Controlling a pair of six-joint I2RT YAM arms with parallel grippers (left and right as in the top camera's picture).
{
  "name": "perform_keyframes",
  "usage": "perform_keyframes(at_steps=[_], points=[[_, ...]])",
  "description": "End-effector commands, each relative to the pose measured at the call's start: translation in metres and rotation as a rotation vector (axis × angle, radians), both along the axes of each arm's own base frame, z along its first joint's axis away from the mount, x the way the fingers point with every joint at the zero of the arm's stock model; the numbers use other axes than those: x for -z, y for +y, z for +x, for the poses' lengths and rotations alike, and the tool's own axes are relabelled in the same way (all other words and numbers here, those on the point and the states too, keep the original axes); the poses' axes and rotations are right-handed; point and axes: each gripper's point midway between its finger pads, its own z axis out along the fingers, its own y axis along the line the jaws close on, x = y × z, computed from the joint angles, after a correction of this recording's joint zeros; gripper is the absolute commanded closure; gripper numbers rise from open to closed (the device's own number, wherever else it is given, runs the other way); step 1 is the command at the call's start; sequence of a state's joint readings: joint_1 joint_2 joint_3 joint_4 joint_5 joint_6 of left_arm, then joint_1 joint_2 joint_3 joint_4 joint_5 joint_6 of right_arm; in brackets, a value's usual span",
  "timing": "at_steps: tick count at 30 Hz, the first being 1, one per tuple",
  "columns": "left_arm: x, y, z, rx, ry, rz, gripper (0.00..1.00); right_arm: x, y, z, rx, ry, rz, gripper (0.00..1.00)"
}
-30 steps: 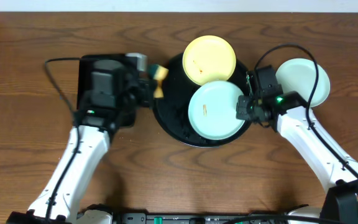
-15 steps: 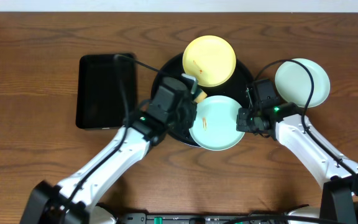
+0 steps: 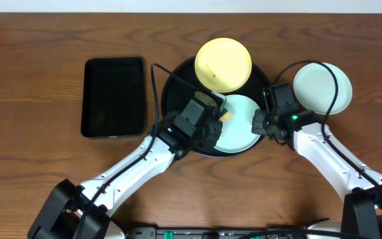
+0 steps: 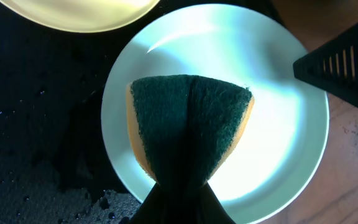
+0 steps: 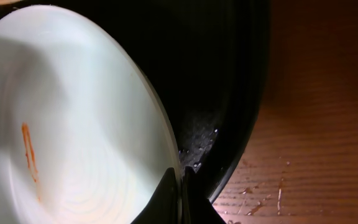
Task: Clean dirty plates on tray and stack at the side
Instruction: 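Tilt the second plate up with the right gripper and bring the sponge over it, then scrub the tilted pale green plate with the sponge in the left gripper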
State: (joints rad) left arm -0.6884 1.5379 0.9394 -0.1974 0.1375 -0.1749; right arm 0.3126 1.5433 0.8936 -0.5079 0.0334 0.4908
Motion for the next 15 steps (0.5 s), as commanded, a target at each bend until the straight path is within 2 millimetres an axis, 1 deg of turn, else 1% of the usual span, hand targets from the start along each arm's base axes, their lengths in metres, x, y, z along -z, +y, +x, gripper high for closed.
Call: perform_keyframes(at_steps=[1, 5, 9, 11, 13, 15], points=[[-0.011, -0.003, 0.008, 0.007, -0.043, 0.001, 0.93, 0.001, -0.011, 0.002, 0.044, -0.012, -0.040, 0.99], [-0.003, -0.002, 0.007, 0.008, -0.028, 0.012, 0.93, 0.001, -0.011, 0.002, 0.043, -0.013, -0.039, 0.99], [0.010, -0.004, 0.006, 0.014, -0.003, 0.033, 0.93, 0.002, -0.011, 0.001, 0.043, -0.007, -0.041, 0.99], [0.016, -0.007, 0.010, 0.014, -0.006, 0.030, 0.92, 0.002, -0.011, 0.001, 0.043, -0.006, -0.042, 0.99], [0.017, -0.012, 0.015, 0.014, -0.023, 0.013, 0.93, 0.002, -0.012, 0.000, 0.043, -0.005, -0.042, 0.99], [0.019, -0.014, 0.016, 0.018, -0.021, 0.008, 0.93, 0.003, -0.012, 0.000, 0.042, -0.001, -0.043, 0.99]])
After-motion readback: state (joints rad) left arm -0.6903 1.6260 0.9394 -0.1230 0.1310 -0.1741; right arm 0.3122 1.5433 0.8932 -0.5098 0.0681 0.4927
